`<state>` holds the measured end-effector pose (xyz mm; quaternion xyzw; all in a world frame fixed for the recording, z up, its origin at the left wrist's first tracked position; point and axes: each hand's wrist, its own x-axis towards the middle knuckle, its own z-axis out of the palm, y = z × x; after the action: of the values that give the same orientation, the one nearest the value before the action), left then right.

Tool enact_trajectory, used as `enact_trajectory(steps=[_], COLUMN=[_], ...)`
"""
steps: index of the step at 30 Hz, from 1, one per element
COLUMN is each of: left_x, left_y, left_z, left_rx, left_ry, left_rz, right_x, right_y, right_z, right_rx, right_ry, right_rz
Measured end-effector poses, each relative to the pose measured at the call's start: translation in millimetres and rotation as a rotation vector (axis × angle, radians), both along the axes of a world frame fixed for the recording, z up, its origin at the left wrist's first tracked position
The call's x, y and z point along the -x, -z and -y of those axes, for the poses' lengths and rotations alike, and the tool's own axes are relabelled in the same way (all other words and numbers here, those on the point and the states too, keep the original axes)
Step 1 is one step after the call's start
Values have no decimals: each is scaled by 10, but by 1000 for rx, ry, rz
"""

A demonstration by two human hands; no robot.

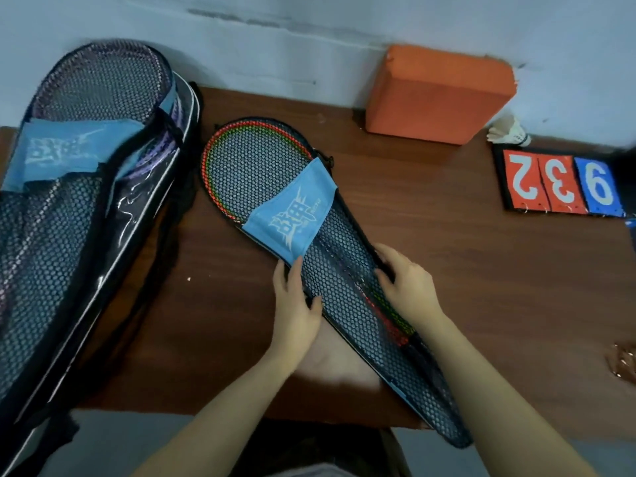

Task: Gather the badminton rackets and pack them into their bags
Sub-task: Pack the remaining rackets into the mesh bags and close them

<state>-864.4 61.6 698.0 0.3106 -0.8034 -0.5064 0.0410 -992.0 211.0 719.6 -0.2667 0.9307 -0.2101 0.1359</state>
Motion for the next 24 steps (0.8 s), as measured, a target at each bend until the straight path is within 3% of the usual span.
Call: enact_trajectory(steps=[6,10,14,18,20,24], left_x=[63,80,81,-89,-166,-201], left_y=[-88,-153,-51,28,57,-10], left_z=[189,400,458,207,68,-28], left_rx=[-28,54,112,421,373,98], left_ry=[3,-2,92,198,181,27], left_rz=[-86,-115,69,239,189,5], right_x=[-332,-454,-435,-421,-430,-425], right_y=[-92,-52,91,146,134,53], right_z=[-37,28,118,82,52,6], right_rx=[89,108,13,40,87,262], right_ry=[158,220,284,323,334,334], right_rz=[11,51,106,158,188,265])
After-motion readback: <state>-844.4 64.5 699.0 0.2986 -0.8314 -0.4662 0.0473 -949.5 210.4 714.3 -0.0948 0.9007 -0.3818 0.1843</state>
